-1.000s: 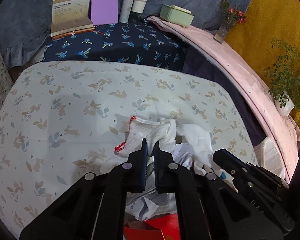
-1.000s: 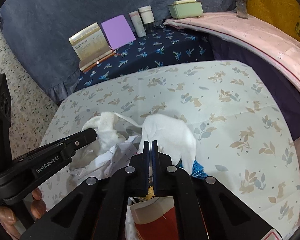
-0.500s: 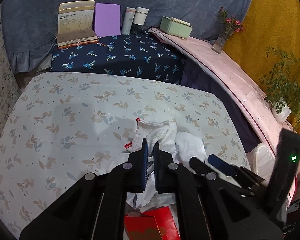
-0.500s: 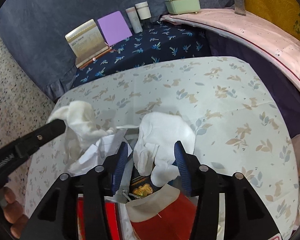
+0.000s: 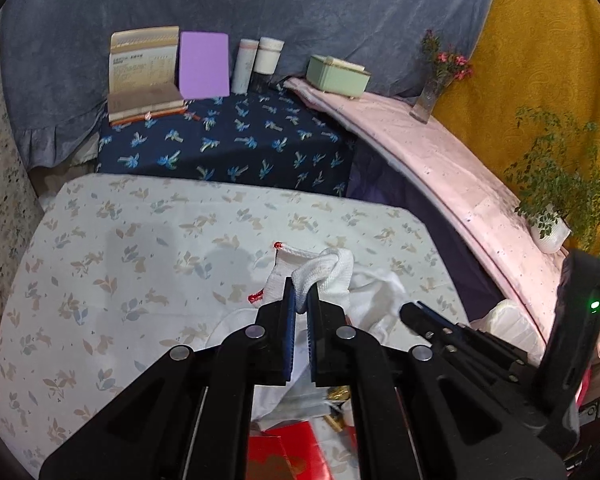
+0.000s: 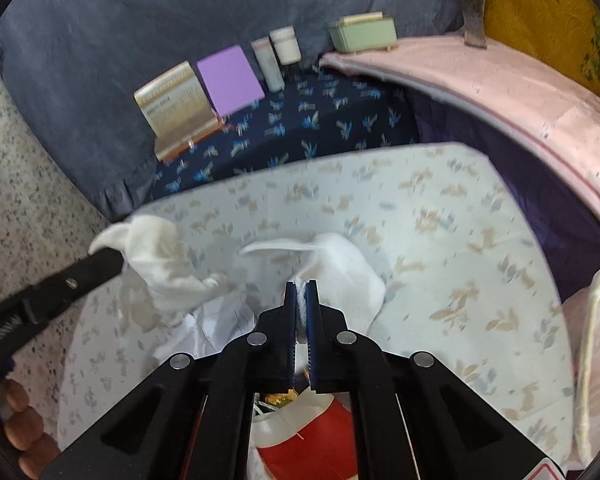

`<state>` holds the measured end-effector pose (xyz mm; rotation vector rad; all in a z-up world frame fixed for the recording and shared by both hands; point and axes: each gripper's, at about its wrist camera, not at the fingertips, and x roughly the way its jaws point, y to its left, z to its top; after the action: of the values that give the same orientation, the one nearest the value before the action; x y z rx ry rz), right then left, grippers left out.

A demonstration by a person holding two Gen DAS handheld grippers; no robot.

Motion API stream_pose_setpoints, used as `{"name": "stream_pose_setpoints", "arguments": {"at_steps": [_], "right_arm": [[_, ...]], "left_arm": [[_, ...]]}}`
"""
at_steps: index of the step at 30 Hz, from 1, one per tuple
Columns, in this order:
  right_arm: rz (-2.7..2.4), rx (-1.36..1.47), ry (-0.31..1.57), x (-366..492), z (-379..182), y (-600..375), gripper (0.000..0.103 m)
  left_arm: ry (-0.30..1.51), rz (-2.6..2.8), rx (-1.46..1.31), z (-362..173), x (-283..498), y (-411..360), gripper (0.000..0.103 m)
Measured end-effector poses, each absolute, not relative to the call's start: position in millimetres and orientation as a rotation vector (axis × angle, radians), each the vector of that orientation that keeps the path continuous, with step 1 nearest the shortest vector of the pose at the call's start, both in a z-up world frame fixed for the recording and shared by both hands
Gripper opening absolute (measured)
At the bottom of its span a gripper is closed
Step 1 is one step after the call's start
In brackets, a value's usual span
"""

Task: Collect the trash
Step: 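Carry the tissues to the bin and open both tools over it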

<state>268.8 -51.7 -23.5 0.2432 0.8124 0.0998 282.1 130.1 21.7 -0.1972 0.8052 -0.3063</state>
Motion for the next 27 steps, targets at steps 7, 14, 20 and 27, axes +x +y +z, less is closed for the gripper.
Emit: {"name": "stream_pose_setpoints", "arguments": {"at_steps": [7,14,20,27], "right_arm": [[0.095,0.248,0.670,238.1,45.4,-78.9,0.005],[0.038,0.254,0.580,200.6,86.6,-127.2,0.005],[-0.057,0.275,0.538,163.6,101.4,-185.4,0.005],[-0.192,0.295,0.541,122.4,96.2,-255.0,0.005]], "left_arm": [[0.737,-0.358,-0.188,68.6,266.0,98.9,0.005],[0.704,-0.442,-0.172,99.7,240.5,46.7,0.005],[0.724,-0.537,-0.159,104.8,219.8,-9.2,0.005],[0.770,-0.657,-0.125,98.3,193.0,-87.1,0.005]]}}
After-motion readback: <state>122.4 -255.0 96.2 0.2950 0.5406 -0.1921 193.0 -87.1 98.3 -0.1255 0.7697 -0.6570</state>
